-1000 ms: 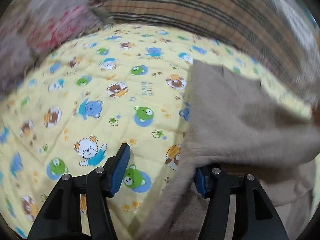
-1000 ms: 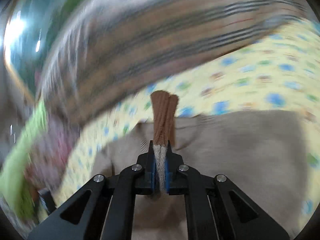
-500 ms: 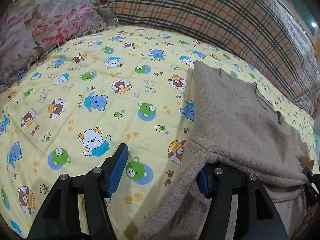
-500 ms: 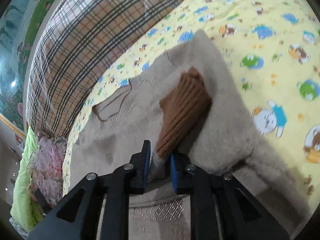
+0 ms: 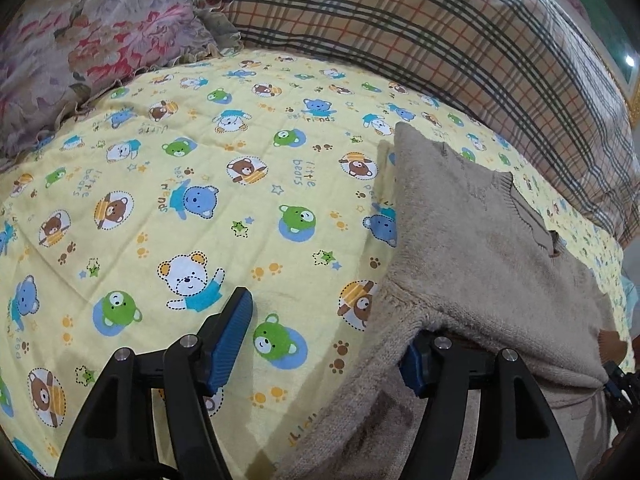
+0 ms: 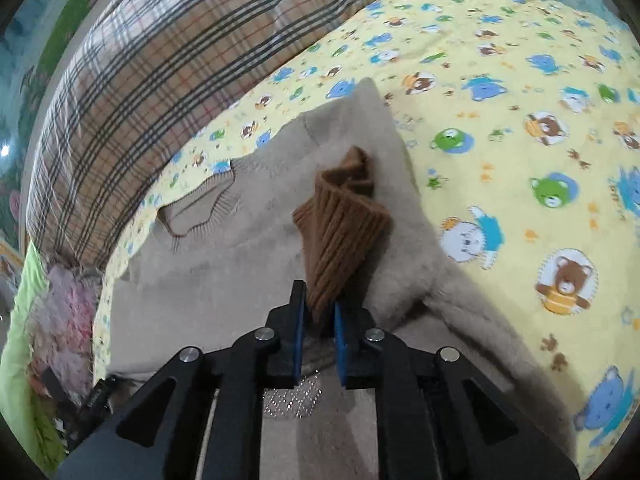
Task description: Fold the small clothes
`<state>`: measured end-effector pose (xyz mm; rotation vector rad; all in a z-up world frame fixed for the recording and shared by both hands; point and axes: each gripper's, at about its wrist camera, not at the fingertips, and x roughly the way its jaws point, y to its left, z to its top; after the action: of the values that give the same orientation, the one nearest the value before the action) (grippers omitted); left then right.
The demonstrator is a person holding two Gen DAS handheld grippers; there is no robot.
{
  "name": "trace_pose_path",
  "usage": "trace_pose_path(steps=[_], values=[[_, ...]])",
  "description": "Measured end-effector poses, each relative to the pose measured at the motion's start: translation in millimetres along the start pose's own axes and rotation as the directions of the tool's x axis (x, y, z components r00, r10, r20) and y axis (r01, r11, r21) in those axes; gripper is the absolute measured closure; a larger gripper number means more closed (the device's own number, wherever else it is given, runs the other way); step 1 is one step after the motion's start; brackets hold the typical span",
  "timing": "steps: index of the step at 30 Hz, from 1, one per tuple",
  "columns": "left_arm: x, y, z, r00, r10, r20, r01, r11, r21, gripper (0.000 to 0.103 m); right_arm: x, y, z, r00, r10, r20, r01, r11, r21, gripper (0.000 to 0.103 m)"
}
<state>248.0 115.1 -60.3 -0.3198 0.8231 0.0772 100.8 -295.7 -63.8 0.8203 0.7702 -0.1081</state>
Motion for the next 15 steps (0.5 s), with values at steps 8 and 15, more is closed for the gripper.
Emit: trace_pose_path(steps=[8,15], values=[[-5.5,2.3,-0.4,0.998,-0.004,-0.059,0.005,1.000,0.010,0.035,-56.2,-6.8,-7.3,0.999,-0.005,0.054,0.006,1.000,-0.018,0.058],[-47.9,20.7,-12.8,0.998,0.014,-0.068,-0.013,1.000,0.013,0.034,-88.5,-13.5,-24.9,0.999,0.015,0.034,-0.014,0.999,-0.046,0.057]])
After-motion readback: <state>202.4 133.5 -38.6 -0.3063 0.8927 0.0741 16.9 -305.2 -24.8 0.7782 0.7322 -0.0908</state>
